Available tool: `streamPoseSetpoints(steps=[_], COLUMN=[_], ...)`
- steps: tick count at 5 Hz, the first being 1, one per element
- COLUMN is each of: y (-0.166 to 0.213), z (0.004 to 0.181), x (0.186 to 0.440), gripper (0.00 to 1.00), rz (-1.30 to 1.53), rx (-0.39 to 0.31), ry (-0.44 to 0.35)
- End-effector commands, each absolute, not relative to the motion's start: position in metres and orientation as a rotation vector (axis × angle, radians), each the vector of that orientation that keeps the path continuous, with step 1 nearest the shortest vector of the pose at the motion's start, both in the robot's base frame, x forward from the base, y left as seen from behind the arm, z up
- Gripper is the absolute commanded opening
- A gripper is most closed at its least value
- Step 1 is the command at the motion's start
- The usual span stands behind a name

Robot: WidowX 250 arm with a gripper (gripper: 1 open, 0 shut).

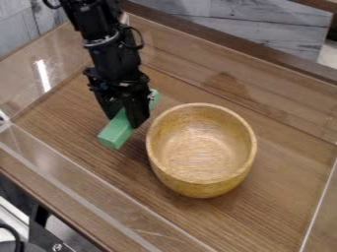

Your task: Remove the green block from inside the brown bowl and put it on the table

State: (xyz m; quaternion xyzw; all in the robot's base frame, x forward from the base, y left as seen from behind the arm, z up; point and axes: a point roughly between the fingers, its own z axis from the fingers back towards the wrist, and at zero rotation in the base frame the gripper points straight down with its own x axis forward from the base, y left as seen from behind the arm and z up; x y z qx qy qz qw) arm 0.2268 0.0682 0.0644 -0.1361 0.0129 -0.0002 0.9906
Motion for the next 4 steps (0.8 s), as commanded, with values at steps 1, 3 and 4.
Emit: streamPoseSetpoints(steps=[1,3,4], y=[0.0764,0.0784,0.0794], z=[0.0747,0.0735,0.0729], x=[0.2363,0.2382,0.2393], gripper=[0.0,0.0,0.0], rz=[0.006,0.011,0.014], rx=[-0.252,-0.256,-0.258], ry=[-0.016,-0.007,-0.003])
